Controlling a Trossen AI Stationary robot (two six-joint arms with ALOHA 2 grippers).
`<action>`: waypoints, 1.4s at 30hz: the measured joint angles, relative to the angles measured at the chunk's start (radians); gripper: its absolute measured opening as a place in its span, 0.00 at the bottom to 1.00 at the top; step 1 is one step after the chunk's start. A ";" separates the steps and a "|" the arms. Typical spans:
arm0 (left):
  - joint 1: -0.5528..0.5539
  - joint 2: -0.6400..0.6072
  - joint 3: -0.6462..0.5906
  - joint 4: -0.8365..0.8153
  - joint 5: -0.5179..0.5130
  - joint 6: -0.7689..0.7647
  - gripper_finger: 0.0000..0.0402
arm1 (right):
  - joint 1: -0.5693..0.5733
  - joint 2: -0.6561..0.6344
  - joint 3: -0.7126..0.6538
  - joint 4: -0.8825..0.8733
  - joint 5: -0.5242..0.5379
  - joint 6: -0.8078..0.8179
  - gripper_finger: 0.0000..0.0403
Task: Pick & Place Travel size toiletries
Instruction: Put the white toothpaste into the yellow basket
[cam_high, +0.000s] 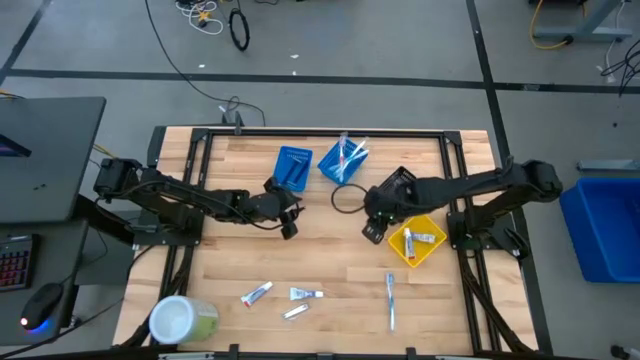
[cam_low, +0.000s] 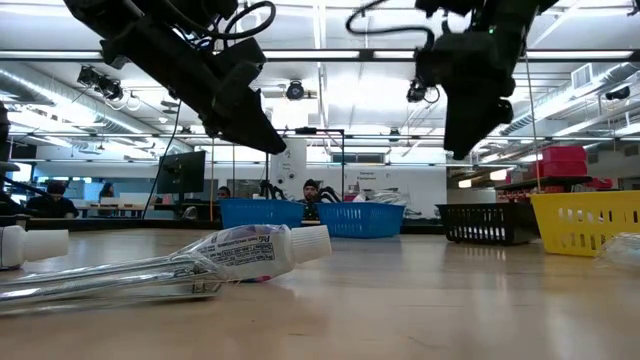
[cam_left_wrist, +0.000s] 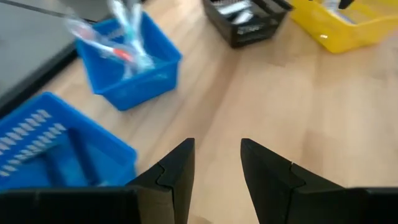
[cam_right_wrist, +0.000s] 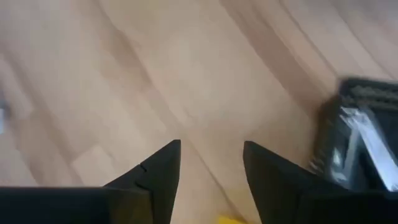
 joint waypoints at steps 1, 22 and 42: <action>0.000 0.000 0.000 0.000 0.028 0.000 0.34 | 0.016 0.000 -0.001 0.023 0.011 -0.003 0.45; -0.003 0.000 0.000 -0.004 0.086 -0.050 0.34 | 0.231 0.265 -0.192 1.217 -0.003 -0.363 0.51; -0.003 0.000 0.000 -0.096 0.039 -0.021 0.34 | 0.380 0.653 0.084 1.148 0.018 -0.328 0.56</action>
